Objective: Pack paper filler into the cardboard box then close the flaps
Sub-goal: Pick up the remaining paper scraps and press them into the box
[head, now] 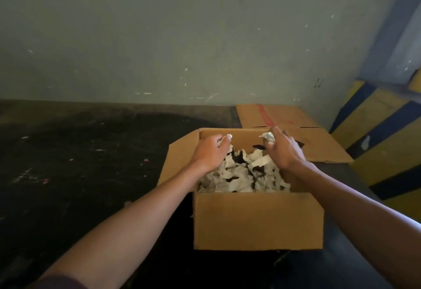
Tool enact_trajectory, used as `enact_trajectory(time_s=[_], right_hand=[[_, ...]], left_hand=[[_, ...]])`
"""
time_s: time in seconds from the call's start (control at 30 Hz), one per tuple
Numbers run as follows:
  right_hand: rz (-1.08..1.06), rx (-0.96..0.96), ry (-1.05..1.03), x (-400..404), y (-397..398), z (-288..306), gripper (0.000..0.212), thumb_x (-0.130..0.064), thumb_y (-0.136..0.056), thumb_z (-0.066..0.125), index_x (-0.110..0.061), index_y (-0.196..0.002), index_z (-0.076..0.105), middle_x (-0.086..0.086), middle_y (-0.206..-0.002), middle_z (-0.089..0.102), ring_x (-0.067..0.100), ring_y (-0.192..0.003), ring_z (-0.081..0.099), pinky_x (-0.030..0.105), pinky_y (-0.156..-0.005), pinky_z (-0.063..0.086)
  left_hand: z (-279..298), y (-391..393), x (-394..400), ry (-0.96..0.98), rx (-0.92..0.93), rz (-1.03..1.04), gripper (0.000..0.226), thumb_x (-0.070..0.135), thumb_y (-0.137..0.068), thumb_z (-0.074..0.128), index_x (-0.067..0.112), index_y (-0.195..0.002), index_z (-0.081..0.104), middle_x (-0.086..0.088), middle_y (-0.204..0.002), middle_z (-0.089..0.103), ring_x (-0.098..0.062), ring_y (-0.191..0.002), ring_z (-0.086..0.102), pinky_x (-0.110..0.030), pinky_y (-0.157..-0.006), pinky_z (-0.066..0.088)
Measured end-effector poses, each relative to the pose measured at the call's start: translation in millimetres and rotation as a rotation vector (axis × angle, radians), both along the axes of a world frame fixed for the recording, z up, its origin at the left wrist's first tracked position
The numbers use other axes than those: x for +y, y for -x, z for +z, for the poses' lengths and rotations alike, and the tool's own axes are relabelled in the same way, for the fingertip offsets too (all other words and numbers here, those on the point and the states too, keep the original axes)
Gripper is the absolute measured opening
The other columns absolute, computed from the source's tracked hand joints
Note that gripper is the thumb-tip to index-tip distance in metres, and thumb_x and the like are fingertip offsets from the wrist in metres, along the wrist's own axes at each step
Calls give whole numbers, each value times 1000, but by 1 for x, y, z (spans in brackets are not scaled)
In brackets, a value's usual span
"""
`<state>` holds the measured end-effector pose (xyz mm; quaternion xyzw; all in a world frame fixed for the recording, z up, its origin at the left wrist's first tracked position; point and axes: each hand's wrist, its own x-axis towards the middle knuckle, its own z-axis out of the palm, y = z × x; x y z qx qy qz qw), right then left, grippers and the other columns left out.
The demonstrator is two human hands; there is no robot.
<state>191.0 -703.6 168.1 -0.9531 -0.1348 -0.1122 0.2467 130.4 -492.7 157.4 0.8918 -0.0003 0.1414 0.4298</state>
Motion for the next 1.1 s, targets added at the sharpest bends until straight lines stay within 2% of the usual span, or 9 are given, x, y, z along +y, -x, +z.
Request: enact_trajectory(time_s=[0.1, 0.17, 0.23, 0.33, 0.47, 0.6, 0.77, 0.93, 1.1], right_hand=[[6, 105, 120, -15, -36, -11, 17, -30, -100, 48, -18, -113, 49, -4, -80, 48, 18, -65, 48, 35, -65, 44], [29, 266, 213, -19, -56, -26, 32, -37, -98, 49, -20, -125, 45, 4, -96, 59, 21, -74, 54, 36, -67, 46], [96, 420, 246, -22, -75, -46, 65, -57, -88, 54, -22, -140, 37, 12, -129, 58, 31, -105, 60, 43, -86, 51], [190, 631, 190, -23, -93, -61, 107, -89, -66, 48, -29, -151, 27, 8, -155, 35, 33, -135, 42, 50, -106, 43], [175, 818, -1, -23, -105, -67, 75, -70, -93, 34, -25, -153, 27, 7, -155, 37, 34, -128, 49, 43, -84, 56], [229, 816, 246, -23, -118, -105, 60, -44, -104, 30, -31, -157, 6, 17, -163, 17, 39, -145, 26, 49, -116, 30], [344, 1068, 385, -4, -101, -140, 79, -35, -104, 38, -35, -148, -29, 16, -164, 8, 38, -149, 13, 49, -118, 24], [399, 874, 395, -13, -115, -99, 62, -43, -103, 38, -27, -158, 13, 5, -164, 15, 29, -149, 20, 43, -117, 27], [436, 770, 457, -28, -98, -73, 36, -32, -102, 46, -11, -129, 55, 11, -126, 59, 28, -102, 64, 38, -76, 60]], left_hand=[[-17, -37, -29, 30, 192, 24, 45, 48, -103, 35, 16, -81, 57, 4, -67, 55, -11, -59, 51, -32, -61, 41], [-33, -55, -40, 21, 355, 30, 45, 50, -103, 33, 16, -110, 61, -4, -93, 68, -18, -83, 64, -37, -77, 48], [-46, -67, -46, 36, 536, -5, 59, 53, -102, 31, 14, -144, 43, -10, -139, 55, -28, -123, 55, -40, -98, 43], [-54, -74, -48, 145, 757, -120, 66, 58, -101, 24, 21, -156, 24, -7, -158, 34, -30, -141, 38, -46, -113, 33], [-60, -80, -41, -47, 812, -161, 55, 43, -105, 28, 18, -155, 26, -8, -159, 32, -26, -140, 38, -41, -113, 32], [-84, -80, -44, -229, 930, -269, 61, 27, -103, 41, 21, -158, 13, -7, -165, 17, -28, -147, 25, -44, -118, 26], [-108, -74, -63, -401, 1070, -377, 79, 19, -101, 46, 24, -157, -10, -12, -166, 9, -32, -150, 15, -48, -120, 19], [-88, -77, -51, -398, 960, -276, 68, 29, -102, 46, 29, -158, 7, -11, -158, 33, -27, -118, 56, -36, -92, 50], [-72, -65, -55, -564, 928, -366, 38, 38, -101, 45, 17, -132, 50, -8, -123, 60, -24, -104, 59, -40, -90, 50]])
